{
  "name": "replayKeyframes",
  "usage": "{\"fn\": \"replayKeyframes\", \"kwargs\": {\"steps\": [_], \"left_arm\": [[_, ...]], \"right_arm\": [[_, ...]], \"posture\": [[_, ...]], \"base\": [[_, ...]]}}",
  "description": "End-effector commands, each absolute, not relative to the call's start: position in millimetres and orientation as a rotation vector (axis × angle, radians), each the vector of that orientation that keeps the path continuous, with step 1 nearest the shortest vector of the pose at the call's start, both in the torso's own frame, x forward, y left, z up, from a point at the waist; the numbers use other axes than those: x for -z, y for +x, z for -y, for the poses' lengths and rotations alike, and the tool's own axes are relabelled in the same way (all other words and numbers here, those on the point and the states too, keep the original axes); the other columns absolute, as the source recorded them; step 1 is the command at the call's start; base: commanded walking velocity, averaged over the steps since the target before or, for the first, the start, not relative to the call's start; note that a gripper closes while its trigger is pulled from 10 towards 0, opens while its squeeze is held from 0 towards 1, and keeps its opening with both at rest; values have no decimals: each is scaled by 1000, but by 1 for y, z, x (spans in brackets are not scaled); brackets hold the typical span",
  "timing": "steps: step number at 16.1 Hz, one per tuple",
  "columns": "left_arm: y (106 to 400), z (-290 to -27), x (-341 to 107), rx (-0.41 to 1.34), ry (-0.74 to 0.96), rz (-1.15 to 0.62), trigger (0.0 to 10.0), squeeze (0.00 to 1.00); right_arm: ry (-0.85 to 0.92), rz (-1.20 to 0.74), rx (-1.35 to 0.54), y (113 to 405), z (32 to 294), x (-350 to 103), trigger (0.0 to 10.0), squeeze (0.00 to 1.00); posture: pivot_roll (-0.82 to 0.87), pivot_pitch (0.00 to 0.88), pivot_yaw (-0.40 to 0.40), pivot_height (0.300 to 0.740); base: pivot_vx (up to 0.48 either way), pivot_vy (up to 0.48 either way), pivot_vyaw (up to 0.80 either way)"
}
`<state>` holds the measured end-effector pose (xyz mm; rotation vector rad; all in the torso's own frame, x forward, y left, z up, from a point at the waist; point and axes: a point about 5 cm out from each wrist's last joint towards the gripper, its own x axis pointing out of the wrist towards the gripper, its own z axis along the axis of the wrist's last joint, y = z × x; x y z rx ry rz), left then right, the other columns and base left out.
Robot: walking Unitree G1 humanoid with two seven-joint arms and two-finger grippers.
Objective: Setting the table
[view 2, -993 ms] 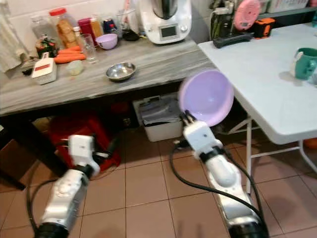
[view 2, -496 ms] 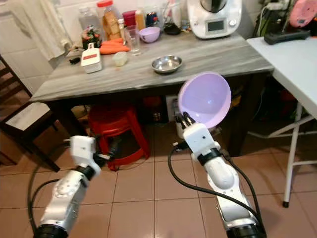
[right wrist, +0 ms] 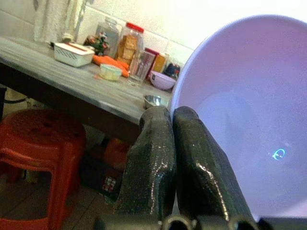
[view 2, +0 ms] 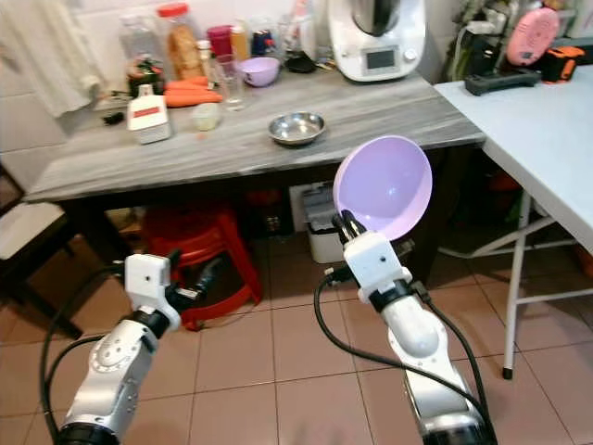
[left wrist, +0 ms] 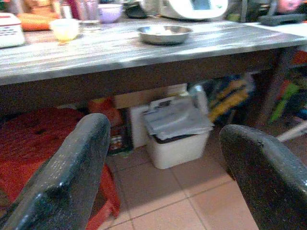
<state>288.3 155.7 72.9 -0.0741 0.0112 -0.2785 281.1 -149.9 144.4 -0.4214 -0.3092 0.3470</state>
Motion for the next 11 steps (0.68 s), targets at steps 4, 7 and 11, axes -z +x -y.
{"fn": "replayKeyframes", "kwargs": {"steps": [4, 7, 11], "left_arm": [[284, -159, -74, 252, -68, -2, 10000, 0], [285, -155, -75, 257, -73, -1, 10000, 0], [288, -151, -83, 264, -75, 32, 10000, 0]], "right_arm": [[-407, 340, -356, 278, 146, -152, 10000, 0], [-404, 342, -360, 278, 145, -153, 10000, 0], [-402, 344, -356, 279, 146, -156, 10000, 0]], "posture": [[-52, 0, 126, 740], [-54, 0, 125, 740], [-53, 0, 122, 740]], "base": [[359, 0, 0], [364, 0, 0], [366, 0, 0]]}}
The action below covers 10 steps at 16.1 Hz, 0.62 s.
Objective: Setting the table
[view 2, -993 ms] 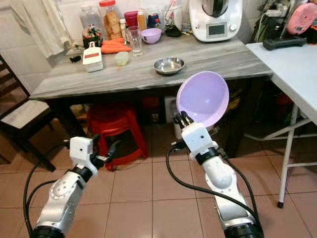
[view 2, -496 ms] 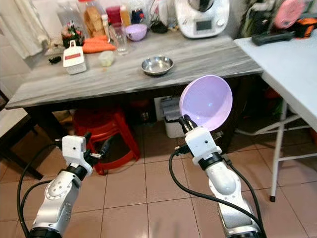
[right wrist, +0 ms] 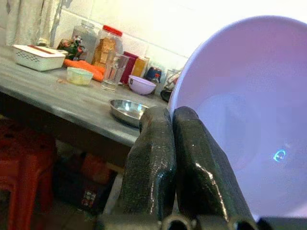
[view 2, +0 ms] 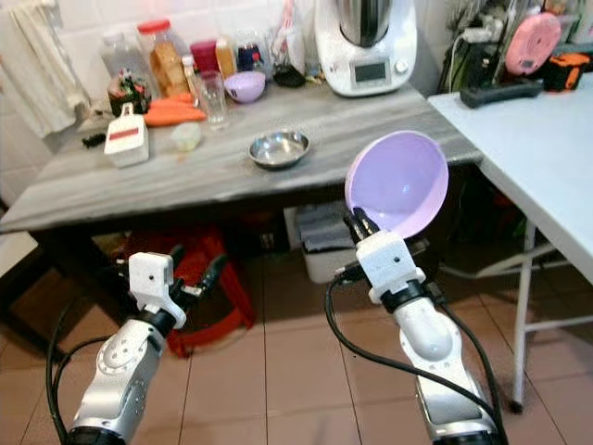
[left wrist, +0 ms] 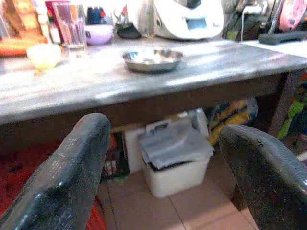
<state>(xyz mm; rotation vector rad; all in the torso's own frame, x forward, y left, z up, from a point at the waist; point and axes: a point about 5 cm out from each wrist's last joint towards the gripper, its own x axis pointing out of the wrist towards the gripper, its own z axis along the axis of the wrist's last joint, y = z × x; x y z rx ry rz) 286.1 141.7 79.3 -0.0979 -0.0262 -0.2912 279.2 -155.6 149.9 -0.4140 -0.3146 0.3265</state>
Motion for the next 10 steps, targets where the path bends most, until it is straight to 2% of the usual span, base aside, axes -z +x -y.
{"fn": "replayKeyframes", "kwargs": {"steps": [1, 2, 4, 10], "left_arm": [[288, -150, -82, 261, -77, 30, 10000, 0], [288, -149, -82, 260, -82, 29, 10000, 0], [286, -148, -80, 265, -85, 22, 10000, 0], [285, -144, -79, 274, -92, 16, 10000, 0]], "right_arm": [[-408, 343, -359, 279, 146, -156, 10000, 0], [-408, 343, -359, 279, 146, -156, 10000, 0], [-403, 340, -359, 278, 145, -155, 10000, 0], [-396, 334, -354, 279, 145, -154, 10000, 0]], "posture": [[-54, 0, 121, 740], [-54, 0, 121, 740], [-56, 0, 120, 740], [-59, 0, 122, 740]], "base": [[364, 0, 0], [368, 0, 0], [364, 0, 753], [366, 0, 0]]}}
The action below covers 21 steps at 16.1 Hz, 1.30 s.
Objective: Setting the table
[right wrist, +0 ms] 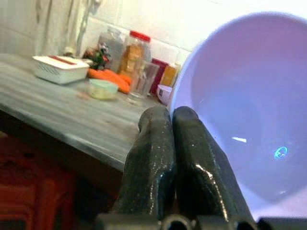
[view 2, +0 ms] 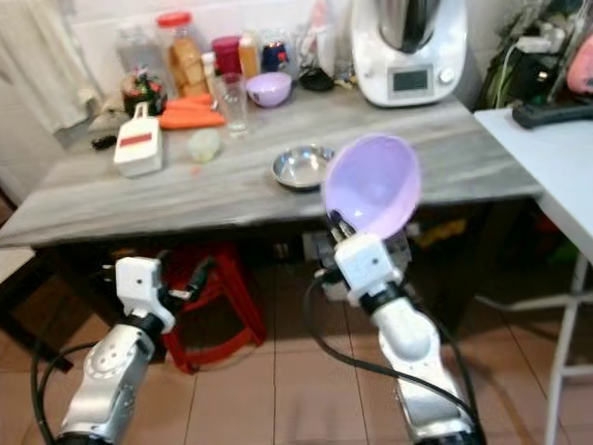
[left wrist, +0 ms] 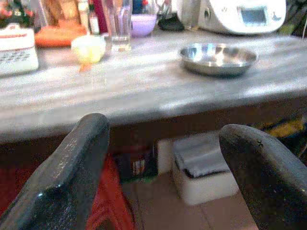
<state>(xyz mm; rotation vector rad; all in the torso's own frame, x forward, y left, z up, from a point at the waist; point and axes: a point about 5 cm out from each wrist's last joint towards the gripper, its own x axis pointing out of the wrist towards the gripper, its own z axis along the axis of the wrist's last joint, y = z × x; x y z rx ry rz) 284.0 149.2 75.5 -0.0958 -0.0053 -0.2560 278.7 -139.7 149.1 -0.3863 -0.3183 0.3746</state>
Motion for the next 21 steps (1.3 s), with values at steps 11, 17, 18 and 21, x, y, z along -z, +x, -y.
{"fn": "replayKeyframes", "kwargs": {"steps": [11, 17, 18, 21], "left_arm": [[285, -139, -82, 288, -98, 21, 10000, 0], [283, -140, -82, 292, -92, 21, 10000, 0], [282, -140, -82, 291, -89, 21, 10000, 0], [278, -142, -81, 288, -81, 13, 10000, 0]], "right_arm": [[-395, 338, -348, 282, 150, -156, 10000, 0], [-412, 344, -361, 283, 152, -158, 10000, 0], [-417, 345, -370, 283, 151, -158, 10000, 0], [-448, 352, -390, 283, 150, -158, 10000, 0]], "posture": [[-53, 0, 122, 740], [-47, 0, 118, 740], [-46, 0, 117, 740], [-45, 0, 120, 740]], "base": [[363, 0, 207], [356, 0, 0], [322, 0, 0], [310, 0, 0]]}}
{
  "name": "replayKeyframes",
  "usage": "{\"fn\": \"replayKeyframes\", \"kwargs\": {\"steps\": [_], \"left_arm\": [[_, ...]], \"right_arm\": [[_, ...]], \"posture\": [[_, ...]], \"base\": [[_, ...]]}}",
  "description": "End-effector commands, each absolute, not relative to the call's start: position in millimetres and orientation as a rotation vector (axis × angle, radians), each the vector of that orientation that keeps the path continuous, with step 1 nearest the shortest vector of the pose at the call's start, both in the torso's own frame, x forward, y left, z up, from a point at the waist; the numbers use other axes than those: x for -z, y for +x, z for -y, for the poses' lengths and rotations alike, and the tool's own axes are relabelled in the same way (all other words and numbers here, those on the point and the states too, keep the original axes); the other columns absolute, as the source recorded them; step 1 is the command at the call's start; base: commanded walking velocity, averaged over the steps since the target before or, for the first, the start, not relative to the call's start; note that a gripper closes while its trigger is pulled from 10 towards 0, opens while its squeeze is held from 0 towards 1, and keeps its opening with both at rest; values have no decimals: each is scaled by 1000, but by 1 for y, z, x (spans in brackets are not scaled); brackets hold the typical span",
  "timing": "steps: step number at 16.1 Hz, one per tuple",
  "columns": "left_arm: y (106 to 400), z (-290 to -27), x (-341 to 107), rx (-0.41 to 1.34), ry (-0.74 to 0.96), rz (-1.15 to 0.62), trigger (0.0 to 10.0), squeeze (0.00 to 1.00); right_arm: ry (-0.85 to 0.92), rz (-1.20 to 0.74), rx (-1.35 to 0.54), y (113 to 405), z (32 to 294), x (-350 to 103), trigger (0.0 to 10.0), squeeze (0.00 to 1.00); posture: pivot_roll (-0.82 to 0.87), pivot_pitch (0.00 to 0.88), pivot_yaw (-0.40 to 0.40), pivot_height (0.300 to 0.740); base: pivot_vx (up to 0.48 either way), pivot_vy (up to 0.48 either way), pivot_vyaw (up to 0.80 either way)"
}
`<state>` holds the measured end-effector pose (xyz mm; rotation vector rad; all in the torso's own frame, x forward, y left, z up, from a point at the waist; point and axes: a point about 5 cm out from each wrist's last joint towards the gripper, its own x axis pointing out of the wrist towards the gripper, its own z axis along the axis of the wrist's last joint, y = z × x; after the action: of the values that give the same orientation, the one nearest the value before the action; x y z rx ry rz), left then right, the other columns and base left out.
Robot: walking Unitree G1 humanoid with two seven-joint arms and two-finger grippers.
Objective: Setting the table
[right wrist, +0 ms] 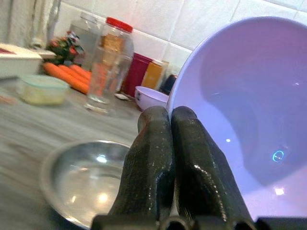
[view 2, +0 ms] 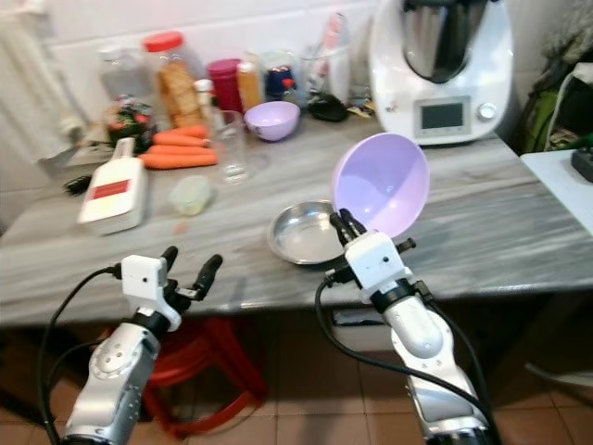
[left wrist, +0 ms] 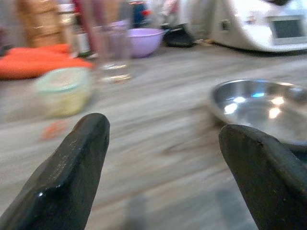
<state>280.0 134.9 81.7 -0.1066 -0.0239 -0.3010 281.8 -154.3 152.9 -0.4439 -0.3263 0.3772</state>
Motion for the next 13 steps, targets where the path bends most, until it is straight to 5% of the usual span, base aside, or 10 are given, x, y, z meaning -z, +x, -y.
{"fn": "replayKeyframes", "kwargs": {"steps": [1, 8, 13], "left_arm": [[276, -143, -80, 288, -77, 8, 10000, 0], [250, -155, -77, 370, -27, 16, 10000, 0], [236, -164, -75, 397, -27, -2, 10000, 0]], "right_arm": [[-448, 352, -391, 283, 150, -157, 10000, 0], [-485, 344, -622, 280, 130, -153, 10000, 0], [-497, 345, -645, 288, 130, -155, 10000, 0]], "posture": [[-45, 0, 120, 740], [-34, 0, 119, 740], [-12, 0, 101, 740]], "base": [[304, 0, 0], [79, 0, 0], [0, 0, 595]]}}
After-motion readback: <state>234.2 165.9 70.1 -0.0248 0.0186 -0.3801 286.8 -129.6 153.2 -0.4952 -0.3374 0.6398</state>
